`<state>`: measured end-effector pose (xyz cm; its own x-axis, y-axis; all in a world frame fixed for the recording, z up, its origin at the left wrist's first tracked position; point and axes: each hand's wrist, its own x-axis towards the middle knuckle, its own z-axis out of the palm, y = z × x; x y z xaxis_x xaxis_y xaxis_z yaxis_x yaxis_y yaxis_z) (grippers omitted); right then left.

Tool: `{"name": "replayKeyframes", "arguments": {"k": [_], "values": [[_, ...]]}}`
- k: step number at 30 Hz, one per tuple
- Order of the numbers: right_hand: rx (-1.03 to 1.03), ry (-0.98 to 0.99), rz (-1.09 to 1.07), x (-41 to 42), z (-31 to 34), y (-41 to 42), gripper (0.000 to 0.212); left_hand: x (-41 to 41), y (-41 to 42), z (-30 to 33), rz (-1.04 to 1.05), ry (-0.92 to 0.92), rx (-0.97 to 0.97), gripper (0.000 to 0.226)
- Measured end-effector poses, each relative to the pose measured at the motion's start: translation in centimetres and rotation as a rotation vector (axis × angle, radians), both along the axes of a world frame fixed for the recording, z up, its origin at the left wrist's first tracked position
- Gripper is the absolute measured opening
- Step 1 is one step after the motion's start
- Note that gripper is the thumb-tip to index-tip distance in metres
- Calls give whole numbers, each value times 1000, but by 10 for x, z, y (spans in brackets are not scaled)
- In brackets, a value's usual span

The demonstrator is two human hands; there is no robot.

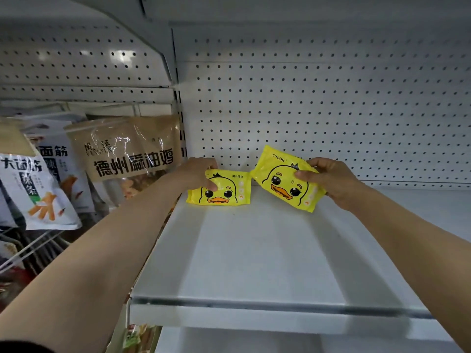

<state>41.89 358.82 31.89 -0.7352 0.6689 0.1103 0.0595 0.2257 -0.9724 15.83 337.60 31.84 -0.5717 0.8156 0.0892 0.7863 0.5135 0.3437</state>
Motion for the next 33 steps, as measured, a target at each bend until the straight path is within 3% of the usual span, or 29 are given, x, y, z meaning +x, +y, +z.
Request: {"name": "replayKeyframes", "arguments": {"k": [8,25,33], "values": [[6,20,-20,-2,-2,1,22,-18,7,-10,-7,200,98,55],[65,-20,-34,-10,-3,-23,22,-27,13,-25,99,289,227,57],[62,-17,-41,-10,-5,-23,24,-32,19,-28,146,426,210,57]]}}
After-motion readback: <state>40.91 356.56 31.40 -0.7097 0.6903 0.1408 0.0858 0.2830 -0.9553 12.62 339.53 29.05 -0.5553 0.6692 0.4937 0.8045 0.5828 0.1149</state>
